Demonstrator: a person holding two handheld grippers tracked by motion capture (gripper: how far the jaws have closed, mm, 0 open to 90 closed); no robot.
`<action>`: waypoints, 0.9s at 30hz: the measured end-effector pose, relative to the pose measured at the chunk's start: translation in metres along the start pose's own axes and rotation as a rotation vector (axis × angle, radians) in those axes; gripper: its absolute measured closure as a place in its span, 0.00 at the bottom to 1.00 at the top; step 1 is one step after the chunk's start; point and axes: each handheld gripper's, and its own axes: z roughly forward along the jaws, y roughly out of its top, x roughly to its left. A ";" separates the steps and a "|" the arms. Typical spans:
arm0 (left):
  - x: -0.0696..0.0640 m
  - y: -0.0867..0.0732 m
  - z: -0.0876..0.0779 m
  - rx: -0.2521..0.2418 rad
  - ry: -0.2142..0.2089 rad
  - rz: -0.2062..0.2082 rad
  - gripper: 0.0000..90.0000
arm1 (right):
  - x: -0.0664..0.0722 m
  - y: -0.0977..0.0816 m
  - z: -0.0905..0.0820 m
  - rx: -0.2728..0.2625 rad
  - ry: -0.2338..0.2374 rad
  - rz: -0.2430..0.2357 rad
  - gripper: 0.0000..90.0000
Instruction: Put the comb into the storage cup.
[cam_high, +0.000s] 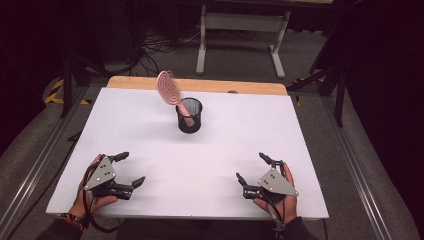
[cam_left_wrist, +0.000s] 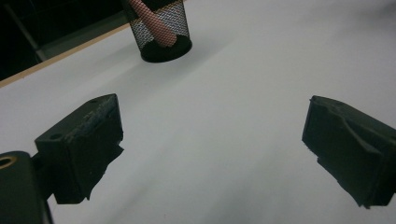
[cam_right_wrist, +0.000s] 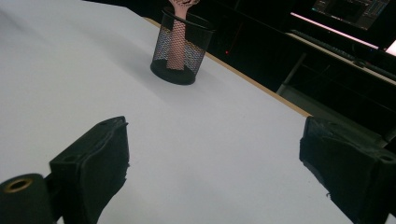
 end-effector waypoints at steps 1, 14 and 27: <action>0.000 0.000 0.000 0.000 -0.001 0.001 0.07 | 0.000 0.000 0.000 -0.001 0.001 0.001 0.10; -0.001 0.001 -0.002 -0.016 -0.002 0.005 0.07 | 0.004 0.002 0.000 0.005 -0.001 -0.010 0.10; -0.001 0.001 0.001 -0.010 -0.003 -0.007 0.07 | 0.003 0.002 -0.001 0.001 -0.001 -0.005 0.10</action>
